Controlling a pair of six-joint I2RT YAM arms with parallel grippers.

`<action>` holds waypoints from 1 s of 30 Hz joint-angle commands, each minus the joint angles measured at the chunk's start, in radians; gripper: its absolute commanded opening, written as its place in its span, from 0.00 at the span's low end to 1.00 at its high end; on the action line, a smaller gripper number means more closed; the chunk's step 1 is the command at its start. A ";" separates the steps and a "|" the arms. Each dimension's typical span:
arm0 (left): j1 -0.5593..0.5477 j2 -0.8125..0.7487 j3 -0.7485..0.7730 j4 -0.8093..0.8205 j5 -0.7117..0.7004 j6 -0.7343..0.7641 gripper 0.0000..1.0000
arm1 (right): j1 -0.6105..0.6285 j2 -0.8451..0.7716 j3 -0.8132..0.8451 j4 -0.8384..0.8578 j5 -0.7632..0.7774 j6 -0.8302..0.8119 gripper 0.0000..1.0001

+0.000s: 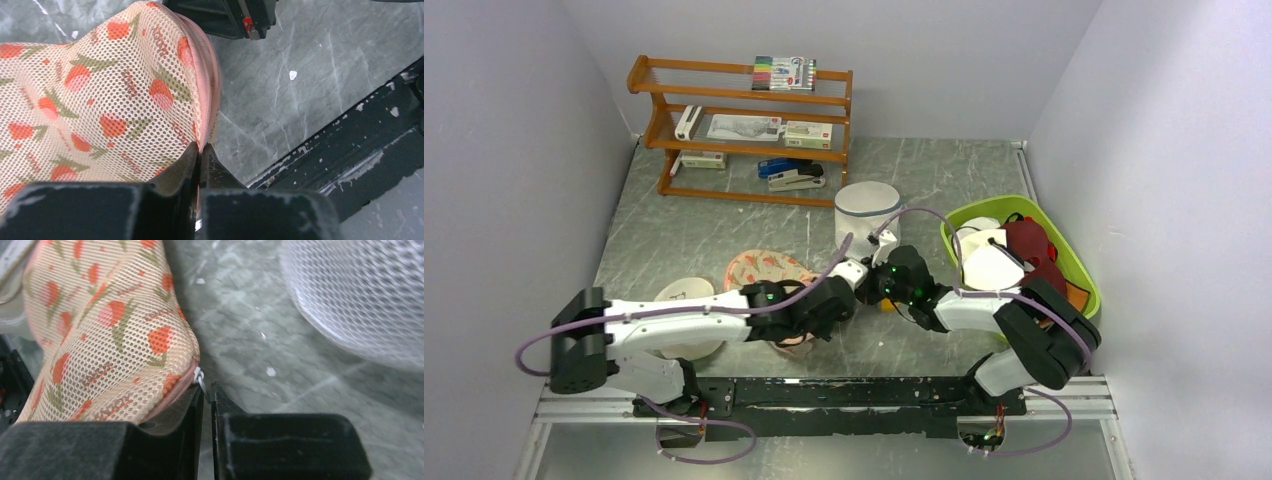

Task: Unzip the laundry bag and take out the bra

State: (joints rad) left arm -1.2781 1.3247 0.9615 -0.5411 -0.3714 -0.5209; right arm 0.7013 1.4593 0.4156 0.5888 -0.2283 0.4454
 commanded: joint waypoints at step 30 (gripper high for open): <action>0.923 -0.075 0.382 0.179 0.425 0.129 0.84 | 0.301 -0.349 0.226 -0.602 0.392 -0.202 0.89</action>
State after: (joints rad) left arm -0.4667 1.2686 1.3510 -0.4267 -0.0082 -0.3923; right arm 0.8577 1.0611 0.5369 -0.0010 0.0368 0.3477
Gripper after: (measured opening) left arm 0.840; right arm 0.866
